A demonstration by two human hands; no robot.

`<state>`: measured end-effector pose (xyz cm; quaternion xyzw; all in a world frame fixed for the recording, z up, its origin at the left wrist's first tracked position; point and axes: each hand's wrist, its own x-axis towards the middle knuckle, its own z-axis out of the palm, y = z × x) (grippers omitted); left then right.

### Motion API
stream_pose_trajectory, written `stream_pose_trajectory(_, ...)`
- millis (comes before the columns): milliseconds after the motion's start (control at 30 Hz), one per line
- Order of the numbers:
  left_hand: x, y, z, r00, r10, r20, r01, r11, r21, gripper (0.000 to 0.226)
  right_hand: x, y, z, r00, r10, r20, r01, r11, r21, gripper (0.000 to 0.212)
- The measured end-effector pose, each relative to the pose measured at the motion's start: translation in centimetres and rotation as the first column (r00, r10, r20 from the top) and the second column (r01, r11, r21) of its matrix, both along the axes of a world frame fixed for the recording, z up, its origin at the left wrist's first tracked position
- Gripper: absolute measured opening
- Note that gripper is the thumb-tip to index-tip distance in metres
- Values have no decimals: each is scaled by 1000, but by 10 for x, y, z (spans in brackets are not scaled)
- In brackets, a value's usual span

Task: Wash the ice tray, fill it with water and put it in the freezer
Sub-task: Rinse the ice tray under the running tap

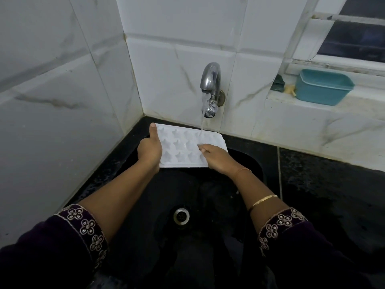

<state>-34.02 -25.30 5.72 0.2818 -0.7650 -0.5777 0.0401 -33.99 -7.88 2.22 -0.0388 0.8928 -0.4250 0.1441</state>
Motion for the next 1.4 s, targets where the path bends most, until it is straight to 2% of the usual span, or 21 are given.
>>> stream_pose_trajectory(67,-2,-1,0,1000,-6,-2,6,1000,-26,57,1,3,-2,1000,-1,-2,1,1000,-15,38)
stream_pose_trajectory(233,0,4,-8,999,-32,38,33,999,-34,58,1,2,-8,992,-113,-59,118,989,93,23)
stream_pose_trajectory(467,-3,-1,-2,1000,-20,16,21,999,-28,57,6,3,-4,998,-53,-21,53,999,7,37)
stream_pose_trajectory(667,-2,4,-5,998,-37,42,37,999,-3,59,1,2,-3,992,-119,-51,122,991,62,22)
stream_pose_trajectory(900,1,1,2,999,-31,26,32,998,-51,56,7,3,-3,998,-61,-30,62,998,33,32)
stream_pose_trajectory(1067,3,4,0,1000,-4,17,3,1000,19,58,3,5,-5,992,-101,-70,110,985,129,28)
stream_pose_trajectory(1133,3,5,0,1000,7,6,-7,1000,24,55,1,0,-5,992,-91,-87,101,988,118,27)
stream_pose_trajectory(1200,3,3,1,1000,17,-8,-17,1000,4,53,0,-6,-3,995,-56,-86,64,993,102,35)
stream_pose_trajectory(1400,-2,-7,2,999,41,-33,-41,999,-8,59,3,-10,-3,999,-17,-47,18,1000,14,42)
